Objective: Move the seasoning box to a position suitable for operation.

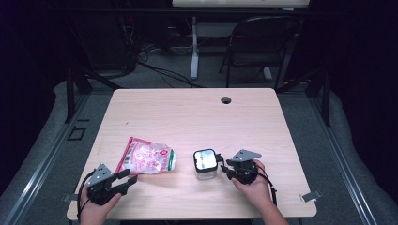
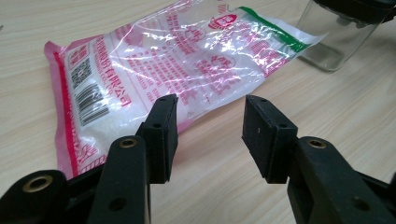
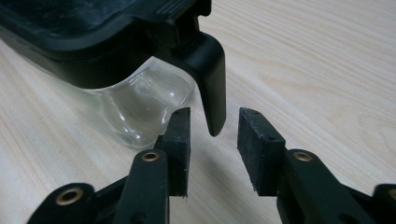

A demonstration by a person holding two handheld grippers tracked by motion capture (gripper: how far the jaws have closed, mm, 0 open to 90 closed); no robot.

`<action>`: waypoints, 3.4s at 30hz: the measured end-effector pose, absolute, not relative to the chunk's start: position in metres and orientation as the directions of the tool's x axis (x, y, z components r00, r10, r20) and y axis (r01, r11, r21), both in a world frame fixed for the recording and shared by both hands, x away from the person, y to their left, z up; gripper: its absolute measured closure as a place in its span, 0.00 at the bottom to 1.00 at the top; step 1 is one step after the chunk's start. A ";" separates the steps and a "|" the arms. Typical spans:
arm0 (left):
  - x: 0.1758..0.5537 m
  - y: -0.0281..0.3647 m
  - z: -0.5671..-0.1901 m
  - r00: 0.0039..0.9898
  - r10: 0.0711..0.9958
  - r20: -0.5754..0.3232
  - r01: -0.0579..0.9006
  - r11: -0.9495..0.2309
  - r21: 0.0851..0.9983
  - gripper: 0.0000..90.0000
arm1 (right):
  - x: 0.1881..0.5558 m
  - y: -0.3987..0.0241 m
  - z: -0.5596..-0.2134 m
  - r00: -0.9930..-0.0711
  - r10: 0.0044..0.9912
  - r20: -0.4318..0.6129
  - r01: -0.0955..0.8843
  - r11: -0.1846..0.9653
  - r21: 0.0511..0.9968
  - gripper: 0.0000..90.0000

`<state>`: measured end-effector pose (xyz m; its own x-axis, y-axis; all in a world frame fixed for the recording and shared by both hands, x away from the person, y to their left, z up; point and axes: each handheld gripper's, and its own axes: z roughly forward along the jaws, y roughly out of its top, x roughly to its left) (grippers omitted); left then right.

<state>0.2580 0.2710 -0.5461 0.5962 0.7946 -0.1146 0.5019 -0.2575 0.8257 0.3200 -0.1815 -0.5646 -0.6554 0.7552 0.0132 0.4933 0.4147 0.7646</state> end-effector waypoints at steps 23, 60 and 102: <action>0.246 0.280 -0.547 0.573 0.814 -0.097 0.507 -0.259 0.822 0.65 | 0.333 -0.169 -0.568 -0.674 0.738 -0.024 0.482 0.464 0.743 0.86; 0.270 0.243 -0.544 0.687 0.723 -0.072 0.437 -0.332 0.836 0.68 | 0.288 -0.166 -0.564 -0.730 0.679 -0.080 0.420 0.538 0.731 0.85; 0.271 0.233 -0.544 0.712 0.701 -0.050 0.423 -0.371 0.827 0.66 | 0.276 -0.180 -0.555 -0.762 0.646 0.041 0.443 0.475 0.761 0.64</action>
<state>0.2713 0.2331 -0.5441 0.7117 0.7007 -0.0503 0.4234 -0.3707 0.8267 0.2760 -0.1796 -0.5547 -0.7619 0.6464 0.0407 0.4431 0.4745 0.7605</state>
